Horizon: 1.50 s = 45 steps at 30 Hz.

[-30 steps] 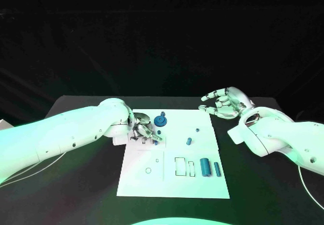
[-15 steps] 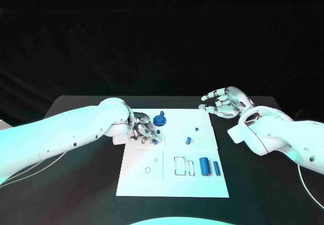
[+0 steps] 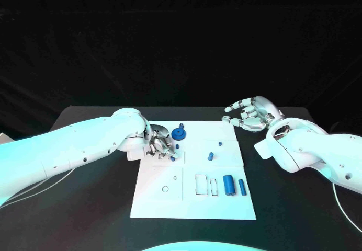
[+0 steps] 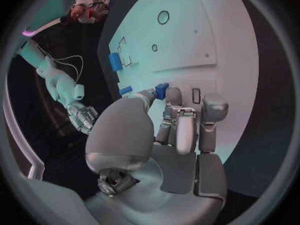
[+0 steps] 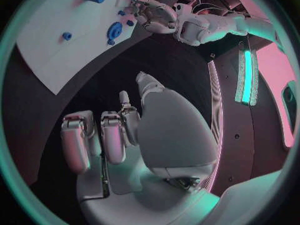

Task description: Assemble the parts on the task board

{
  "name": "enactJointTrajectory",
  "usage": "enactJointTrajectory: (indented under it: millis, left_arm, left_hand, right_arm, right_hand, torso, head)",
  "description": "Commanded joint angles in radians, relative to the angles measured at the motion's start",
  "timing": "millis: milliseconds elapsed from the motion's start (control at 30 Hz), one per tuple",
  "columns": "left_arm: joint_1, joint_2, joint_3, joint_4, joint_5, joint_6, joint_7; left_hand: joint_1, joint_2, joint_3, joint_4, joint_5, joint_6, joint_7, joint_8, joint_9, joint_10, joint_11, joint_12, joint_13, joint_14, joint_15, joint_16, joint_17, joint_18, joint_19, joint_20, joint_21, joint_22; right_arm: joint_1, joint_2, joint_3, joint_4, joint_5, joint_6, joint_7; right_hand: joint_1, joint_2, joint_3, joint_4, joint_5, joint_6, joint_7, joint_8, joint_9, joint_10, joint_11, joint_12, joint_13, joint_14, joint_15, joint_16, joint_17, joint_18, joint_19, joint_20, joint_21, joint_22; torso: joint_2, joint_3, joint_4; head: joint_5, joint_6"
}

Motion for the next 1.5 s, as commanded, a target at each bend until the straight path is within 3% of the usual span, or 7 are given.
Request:
enactJointTrajectory:
  millis: [33,100,200,433,867,1233,1500]
  left_arm:
    - [0.001,0.001,-0.001,0.003,0.009,0.010,0.000]
    - [0.001,0.001,-0.001,0.006,0.015,-0.005,-0.003]
    - [0.001,0.000,-0.001,0.008,0.031,-0.026,-0.006]
    - [0.001,-0.013,-0.001,0.016,0.099,-0.065,-0.007]
    - [0.000,-0.048,0.000,0.058,0.122,-0.140,0.010]
    - [-0.001,-0.061,-0.003,0.088,-0.050,-0.222,0.011]
    - [-0.002,-0.059,-0.009,0.088,-0.104,-0.214,-0.008]
  left_hand:
    - [0.075,0.003,0.077,-0.046,0.009,-0.007,-0.011,0.002,0.012,-0.002,-0.012,-0.014,-0.010,0.030,-0.009,-0.002,0.054,-0.001,0.001,-0.011,0.003,0.003]
    - [0.058,-0.031,0.190,-0.066,0.005,-0.007,-0.001,0.017,0.032,0.017,-0.009,-0.017,-0.011,0.034,-0.005,0.002,0.063,-0.002,0.006,-0.011,0.008,0.012]
    - [0.012,-0.059,0.313,-0.109,0.005,-0.006,-0.006,0.042,0.061,0.045,-0.012,-0.003,0.006,0.042,-0.007,0.009,0.080,-0.007,0.021,-0.012,0.022,0.037]
    - [-0.079,-0.102,0.439,-0.183,0.014,0.026,-0.025,0.072,0.092,0.120,-0.027,0.037,0.067,0.069,-0.023,0.035,0.144,-0.017,0.061,-0.024,0.050,0.091]
    - [-0.155,-0.128,0.504,-0.232,0.076,0.062,-0.042,0.089,0.116,0.188,-0.044,0.079,0.137,0.082,-0.036,0.048,0.178,-0.028,0.100,-0.037,0.077,0.149]
    - [-0.170,-0.137,0.515,-0.247,0.098,0.075,-0.050,0.099,0.127,0.211,-0.051,0.100,0.168,0.086,-0.042,0.053,0.189,-0.033,0.117,-0.043,0.089,0.176]
    - [-0.169,-0.138,0.522,-0.252,0.102,0.078,-0.051,0.100,0.128,0.213,-0.053,0.101,0.169,0.086,-0.044,0.054,0.190,-0.035,0.121,-0.044,0.093,0.183]
  right_arm:
    - [0.000,0.001,0.000,0.000,-0.009,0.018,0.002]
    - [0.000,0.001,0.000,0.000,-0.009,0.018,0.002]
    - [0.000,0.002,0.000,-0.001,-0.009,0.019,0.002]
    - [0.000,0.000,-0.001,-0.002,-0.007,0.019,0.004]
    - [-0.001,-0.006,-0.001,-0.002,-0.003,0.023,0.007]
    - [-0.001,-0.010,-0.001,-0.001,-0.002,0.027,0.009]
    - [-0.001,-0.010,-0.001,-0.001,-0.002,0.029,0.009]
  right_hand:
    - [0.000,0.003,0.003,-0.004,0.008,0.009,0.000,0.006,-0.001,0.004,-0.002,0.004,0.114,0.100,0.004,-0.003,0.245,-0.007,0.105,0.004,0.004,0.263]
    - [0.000,0.004,0.003,-0.004,0.010,0.010,0.000,0.006,-0.001,0.004,-0.002,0.004,0.114,0.100,0.004,-0.003,0.245,-0.007,0.105,0.004,0.004,0.263]
    - [0.000,0.004,0.003,-0.004,0.010,0.010,0.000,0.006,-0.001,0.004,-0.002,0.004,0.114,0.100,0.004,-0.003,0.245,-0.007,0.105,0.004,0.004,0.263]
    - [-0.009,0.007,0.003,0.000,-0.001,0.010,0.000,0.007,-0.001,0.003,-0.002,0.003,0.113,0.100,0.003,-0.004,0.243,-0.007,0.105,0.003,0.004,0.263]
    - [-0.019,0.009,0.002,0.002,-0.010,0.010,0.000,0.008,-0.002,0.003,-0.002,0.003,0.112,0.100,0.003,-0.004,0.242,-0.007,0.105,0.003,0.004,0.263]
    - [-0.024,0.011,0.001,0.003,-0.012,0.010,0.000,0.008,-0.002,0.002,-0.002,0.002,0.111,0.099,0.003,-0.004,0.241,-0.007,0.105,0.003,0.004,0.263]
    - [-0.024,0.011,0.001,0.003,-0.012,0.010,0.000,0.008,-0.002,0.002,-0.002,0.002,0.111,0.099,0.003,-0.004,0.241,-0.007,0.105,0.003,0.004,0.263]
  torso:
    - [0.001,-0.0009,0.0001]
    - [0.001,-0.0018,0.0000]
    - [0.001,-0.0014,0.0002]
    - [0.001,-0.0010,0.0003]
    - [0.001,0.0003,0.0014]
    - [0.002,0.0010,0.0007]
    - [0.001,0.0008,0.0008]
  head:
    - [-0.001,0.003]
    - [-0.001,0.004]
    - [-0.001,0.004]
    - [-0.002,0.005]
    - [0.001,0.003]
    - [0.004,0.000]
    - [0.008,-0.004]
